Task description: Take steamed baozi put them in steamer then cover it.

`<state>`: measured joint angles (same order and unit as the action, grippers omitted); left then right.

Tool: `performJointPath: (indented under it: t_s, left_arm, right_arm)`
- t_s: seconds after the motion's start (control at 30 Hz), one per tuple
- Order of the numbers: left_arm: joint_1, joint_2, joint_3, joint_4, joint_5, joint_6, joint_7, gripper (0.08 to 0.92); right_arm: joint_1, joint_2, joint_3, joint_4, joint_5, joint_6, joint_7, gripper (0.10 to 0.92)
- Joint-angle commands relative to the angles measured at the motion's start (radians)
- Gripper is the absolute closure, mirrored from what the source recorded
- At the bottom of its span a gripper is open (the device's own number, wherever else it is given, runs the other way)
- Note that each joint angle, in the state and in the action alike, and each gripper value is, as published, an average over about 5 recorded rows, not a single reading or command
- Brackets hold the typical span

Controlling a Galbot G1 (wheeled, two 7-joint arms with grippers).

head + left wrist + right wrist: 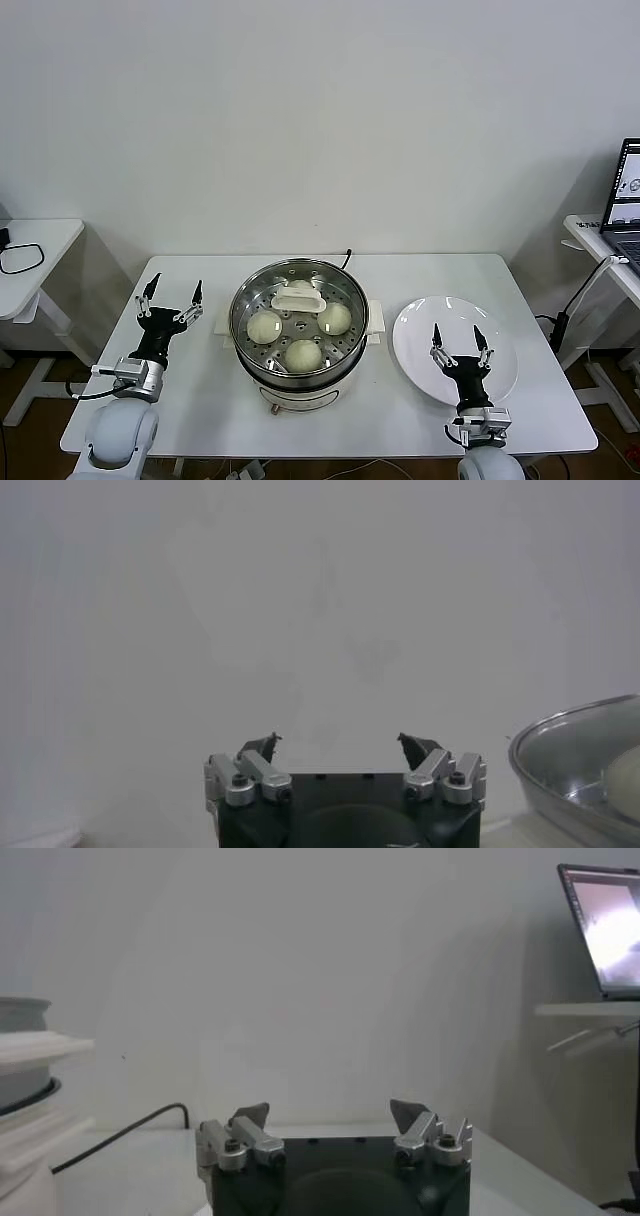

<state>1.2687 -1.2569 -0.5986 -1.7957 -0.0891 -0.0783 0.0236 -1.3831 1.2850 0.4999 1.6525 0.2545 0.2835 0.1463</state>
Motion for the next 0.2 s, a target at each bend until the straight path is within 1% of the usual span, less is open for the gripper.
performJointPath:
  t_s: [0.03, 0.2]
  left_arm:
    - [0.006, -0.001, -0.005, 0.005, -0.003, -0.014, -0.001, 0.177]
    - [0.009, -0.003, -0.005, 0.004, -0.001, -0.016, -0.004, 0.177]
  right_arm:
    - [-0.01, 0.001, 0.003, 0.009, -0.013, -0.008, 0.016, 0.203]
    - [-0.019, 0.0, 0.006, 0.017, -0.015, -0.007, 0.019, 0.203]
